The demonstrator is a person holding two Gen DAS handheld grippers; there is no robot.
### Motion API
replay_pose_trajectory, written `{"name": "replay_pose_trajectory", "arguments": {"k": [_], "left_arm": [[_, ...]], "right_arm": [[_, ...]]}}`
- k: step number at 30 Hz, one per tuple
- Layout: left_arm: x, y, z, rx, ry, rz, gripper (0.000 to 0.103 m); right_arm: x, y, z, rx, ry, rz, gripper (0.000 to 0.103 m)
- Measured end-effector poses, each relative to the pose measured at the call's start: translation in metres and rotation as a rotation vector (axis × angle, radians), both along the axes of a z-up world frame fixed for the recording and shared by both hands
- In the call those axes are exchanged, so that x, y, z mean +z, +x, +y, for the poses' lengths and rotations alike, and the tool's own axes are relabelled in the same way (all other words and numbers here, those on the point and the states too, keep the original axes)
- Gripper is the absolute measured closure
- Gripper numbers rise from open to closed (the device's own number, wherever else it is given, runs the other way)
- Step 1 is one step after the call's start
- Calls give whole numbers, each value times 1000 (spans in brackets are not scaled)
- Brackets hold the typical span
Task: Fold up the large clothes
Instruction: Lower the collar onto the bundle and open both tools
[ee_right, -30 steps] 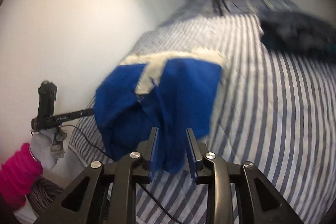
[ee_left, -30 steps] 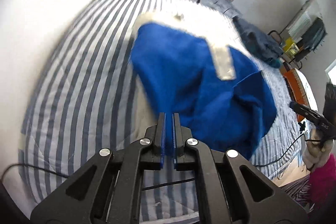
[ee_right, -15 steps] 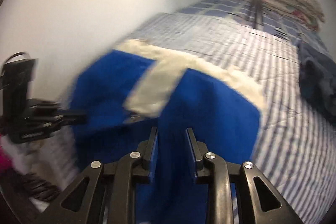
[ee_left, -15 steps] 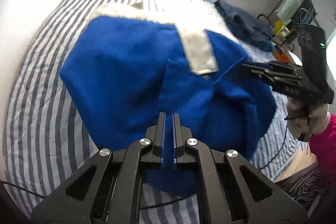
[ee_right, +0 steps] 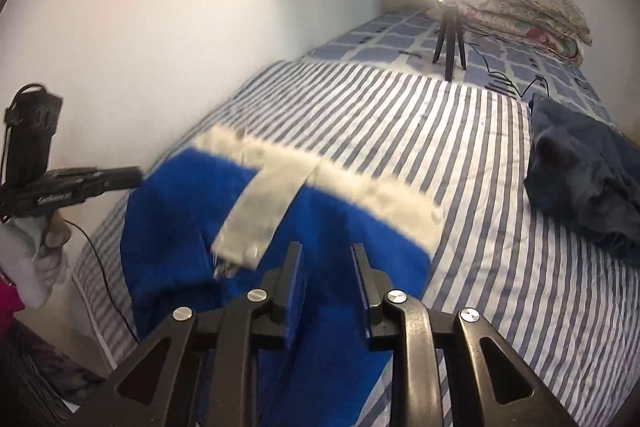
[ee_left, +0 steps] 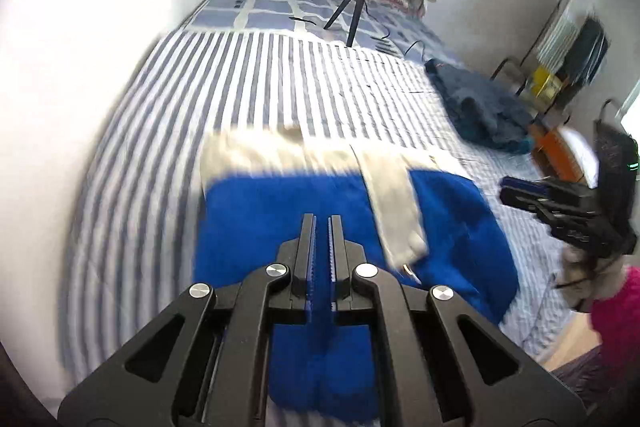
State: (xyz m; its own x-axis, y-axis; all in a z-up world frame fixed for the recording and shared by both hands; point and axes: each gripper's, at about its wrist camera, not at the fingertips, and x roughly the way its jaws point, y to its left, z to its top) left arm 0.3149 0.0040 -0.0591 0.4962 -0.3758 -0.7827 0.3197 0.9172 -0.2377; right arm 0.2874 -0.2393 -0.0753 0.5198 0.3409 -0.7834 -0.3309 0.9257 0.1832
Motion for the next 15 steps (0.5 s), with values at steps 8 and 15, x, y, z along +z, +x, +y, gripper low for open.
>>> {"name": "replay_pose_trajectory", "arguments": {"k": [8,15], "left_arm": [[-59,74,9,61,76,97,99],[-106,85,22,43,7,135,99]], "right_arm": [[-45,50,9,-47,5,88,76],[-97,62,7,-48,30,185,79]]}}
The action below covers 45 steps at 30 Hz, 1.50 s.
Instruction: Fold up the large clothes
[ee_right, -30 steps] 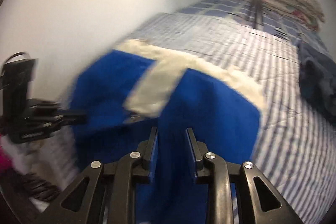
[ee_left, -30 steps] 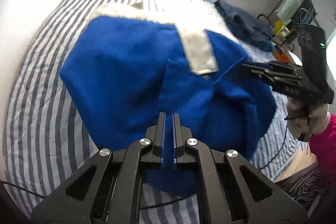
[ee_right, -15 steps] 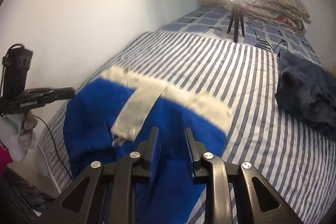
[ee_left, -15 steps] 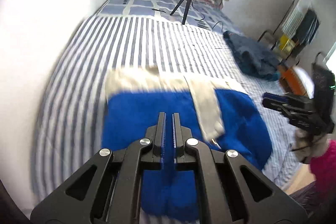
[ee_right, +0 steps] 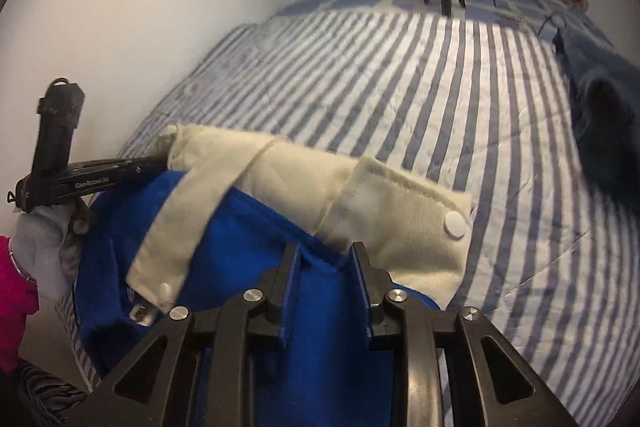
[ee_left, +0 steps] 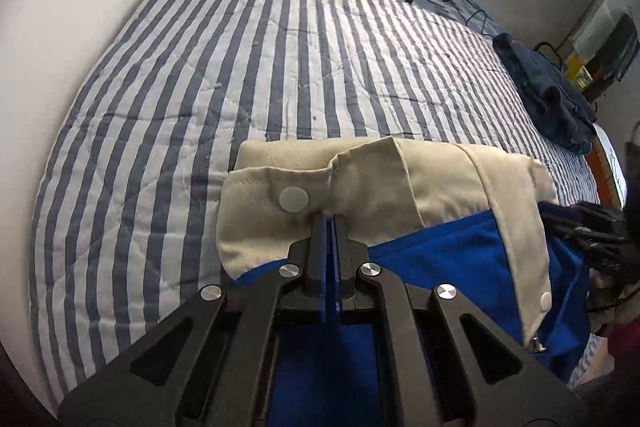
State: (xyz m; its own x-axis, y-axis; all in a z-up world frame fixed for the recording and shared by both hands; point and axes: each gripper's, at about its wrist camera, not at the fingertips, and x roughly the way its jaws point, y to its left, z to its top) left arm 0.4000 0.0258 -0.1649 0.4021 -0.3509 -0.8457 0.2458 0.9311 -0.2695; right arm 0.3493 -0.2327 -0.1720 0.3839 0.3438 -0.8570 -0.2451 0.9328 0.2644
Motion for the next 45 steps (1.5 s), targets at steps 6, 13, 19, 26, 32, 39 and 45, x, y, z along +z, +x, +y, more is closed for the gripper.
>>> {"name": "replay_pose_trajectory", "arguments": {"k": [6,13,19,26,32,39,45], "left_arm": [[35,-11,18,47,-14,-14,99],[43,-76,26,-17,11,-9,99],[13,-100,15,-44,49,58,99],[6,-121,16,-50,58,67,99],[38,-135,46,-11,-63,60,92],[45,-103,87,131,-388,104,23],[7,-80,94,155,-425,209,23]], "right_arm": [[35,-18,-7,-3,6,-20,79],[45,-83,-32,36,38,5,79],[19,-111,-25,70,3,58,79],[8,-120,-32,36,41,82,79],[40,-131,-63,9,114,3,59],[34,-118,-109,-122,235,-20,32],[0,-107,-126,-154,340,81,30]]}}
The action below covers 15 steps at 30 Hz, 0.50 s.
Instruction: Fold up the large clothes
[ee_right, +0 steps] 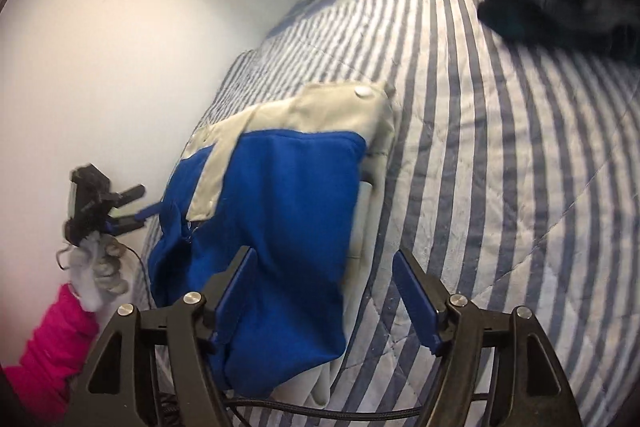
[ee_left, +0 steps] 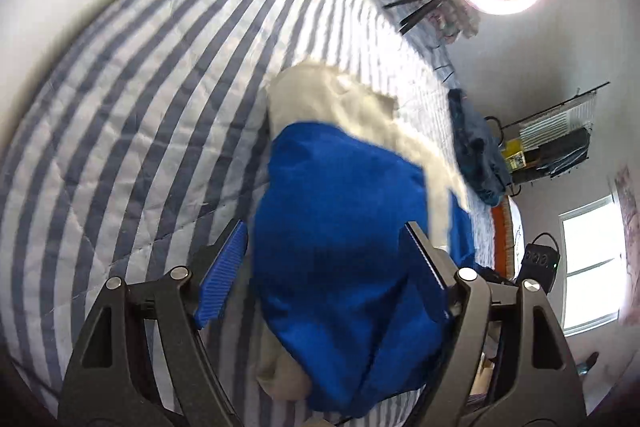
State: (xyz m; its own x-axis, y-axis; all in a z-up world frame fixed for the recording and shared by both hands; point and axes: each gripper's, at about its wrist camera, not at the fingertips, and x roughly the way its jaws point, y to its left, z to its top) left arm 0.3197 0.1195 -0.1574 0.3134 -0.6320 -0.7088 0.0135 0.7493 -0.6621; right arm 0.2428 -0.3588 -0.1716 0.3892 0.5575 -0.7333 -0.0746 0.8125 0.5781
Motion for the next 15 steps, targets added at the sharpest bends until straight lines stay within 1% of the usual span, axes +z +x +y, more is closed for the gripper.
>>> {"name": "replay_pose_trajectory", "arguments": {"k": [2,6,9,13,15], "left_arm": [[-9,4,5,5,6,17,23],[-22,10,19,27,-83,47,23],[-28,13,22,22,-103,55,23],[-37,20,16,-7,-125,67,24],[-40,22,11,-17,-132,74,26]], "right_arm": [[-9,5,-6,-16,23,20,29],[-23,15,-12,-26,88,52,29],[-27,23,-12,-19,121,50,30],[-30,32,-6,0,164,60,39],[-35,40,-2,6,212,72,42]]}}
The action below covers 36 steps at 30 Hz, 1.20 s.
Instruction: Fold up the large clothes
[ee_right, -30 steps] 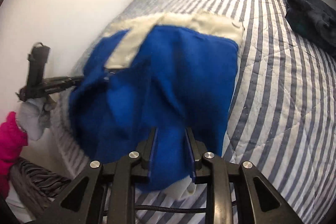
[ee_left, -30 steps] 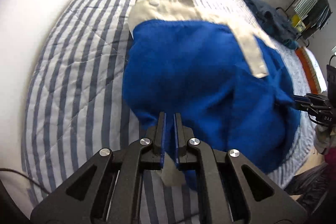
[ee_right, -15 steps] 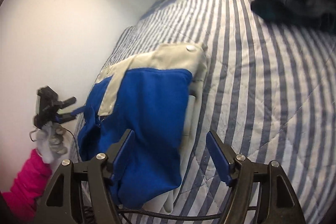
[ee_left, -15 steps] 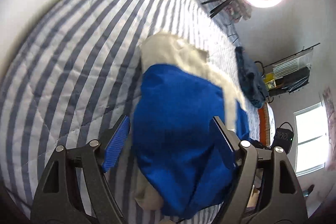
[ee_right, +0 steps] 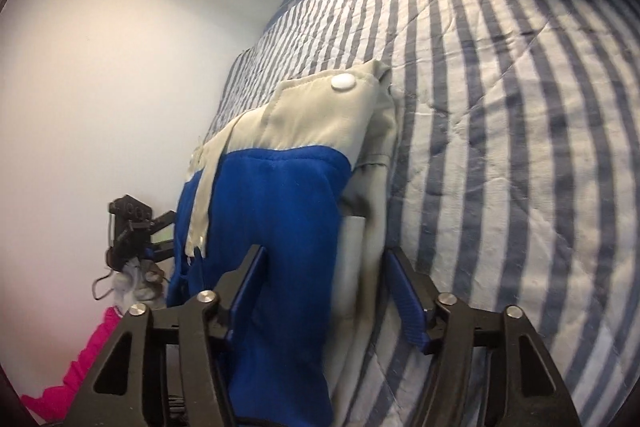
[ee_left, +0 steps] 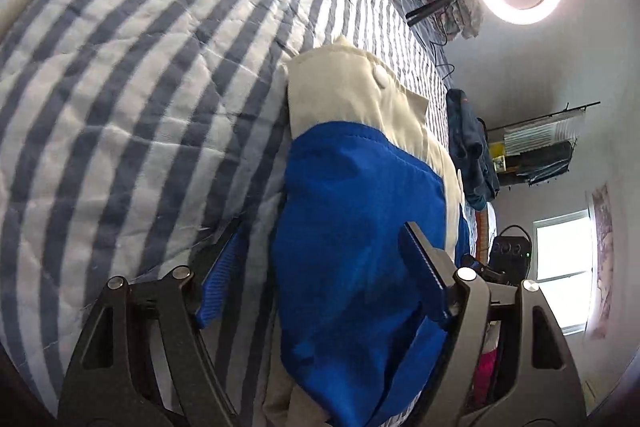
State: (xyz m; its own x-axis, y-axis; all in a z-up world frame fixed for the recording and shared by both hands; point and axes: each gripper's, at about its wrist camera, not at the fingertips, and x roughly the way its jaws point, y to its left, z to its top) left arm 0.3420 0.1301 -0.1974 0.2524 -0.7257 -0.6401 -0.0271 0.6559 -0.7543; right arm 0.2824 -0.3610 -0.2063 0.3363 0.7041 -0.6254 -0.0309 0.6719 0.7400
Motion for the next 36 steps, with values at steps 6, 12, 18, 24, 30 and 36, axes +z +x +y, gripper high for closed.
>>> {"name": "replay_pose_trajectory", "arguments": {"k": [6,12,18,24,30,36], "left_arm": [[-5,8,-19,-25,-21,-2,37],[-3,11,-37,-41,-3,-2,49],[22,1,-57,-76,140,-89,67],[50,-14,-78,-118,288,-205,81],[74,-25,-85,-126,275,-248,86],[96,-41,-118,-186,299,-330,88]], "right_arm": [[-7,9,9,3,69,9,43],[-5,14,33,23,29,-3,47],[17,18,68,58,-159,-55,68],[49,15,110,102,-358,-146,78],[80,5,134,132,-450,-223,82],[106,-10,122,150,-510,-271,83]]}}
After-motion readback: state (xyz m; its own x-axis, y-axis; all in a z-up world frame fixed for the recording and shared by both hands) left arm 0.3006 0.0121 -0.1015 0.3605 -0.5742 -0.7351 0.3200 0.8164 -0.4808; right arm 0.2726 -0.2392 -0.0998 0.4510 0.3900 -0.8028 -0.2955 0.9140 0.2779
